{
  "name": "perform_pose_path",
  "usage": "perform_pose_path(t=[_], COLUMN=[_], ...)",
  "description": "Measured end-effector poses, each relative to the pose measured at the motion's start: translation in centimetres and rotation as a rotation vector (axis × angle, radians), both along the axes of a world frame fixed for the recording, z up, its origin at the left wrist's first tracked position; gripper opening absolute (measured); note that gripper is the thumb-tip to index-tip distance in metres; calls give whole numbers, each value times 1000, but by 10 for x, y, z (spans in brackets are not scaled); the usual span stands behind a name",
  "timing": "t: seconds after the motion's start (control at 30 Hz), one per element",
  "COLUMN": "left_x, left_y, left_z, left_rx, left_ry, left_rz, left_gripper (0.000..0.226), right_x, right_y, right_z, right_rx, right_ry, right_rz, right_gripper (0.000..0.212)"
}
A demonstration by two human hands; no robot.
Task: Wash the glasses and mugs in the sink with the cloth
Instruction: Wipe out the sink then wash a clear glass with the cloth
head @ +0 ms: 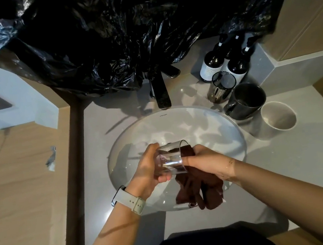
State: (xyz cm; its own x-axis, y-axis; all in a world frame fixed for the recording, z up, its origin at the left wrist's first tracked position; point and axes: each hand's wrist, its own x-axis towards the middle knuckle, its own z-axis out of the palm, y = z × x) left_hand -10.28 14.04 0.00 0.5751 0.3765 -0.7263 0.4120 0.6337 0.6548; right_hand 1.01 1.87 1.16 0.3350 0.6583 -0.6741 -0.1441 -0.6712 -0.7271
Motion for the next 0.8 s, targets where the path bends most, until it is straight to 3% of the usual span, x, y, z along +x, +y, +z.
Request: perform_pose_path(t=[0.1, 0.27, 0.33, 0.43, 0.57, 0.67, 0.8], left_x=[2, 3, 3, 1, 0, 6, 13], left_y=[8, 12, 4, -14, -31, -31, -25], left_z=[2, -5, -10, -10, -13, -11, -3], left_rx=[-83, -180, -119, -1, 118, 282, 457], left_ry=[52, 171, 190, 67, -74, -104, -162], left_rz=[-84, -420, -382, -144, 204, 306, 284], left_gripper=[36, 49, 51, 44, 42, 33, 26], right_x=[2, 19, 21, 14, -1, -3, 7], right_y=[2, -2, -6, -4, -3, -5, -7], right_z=[2, -6, -10, -9, -4, 3, 8], right_rx=[153, 285, 247, 194, 115, 21, -91], right_ry=[-296, -1066, -1174, -967, 10, 246, 537], right_rz=[41, 729, 751, 497, -159, -189, -203], right_gripper=[5, 19, 23, 7, 10, 25, 23])
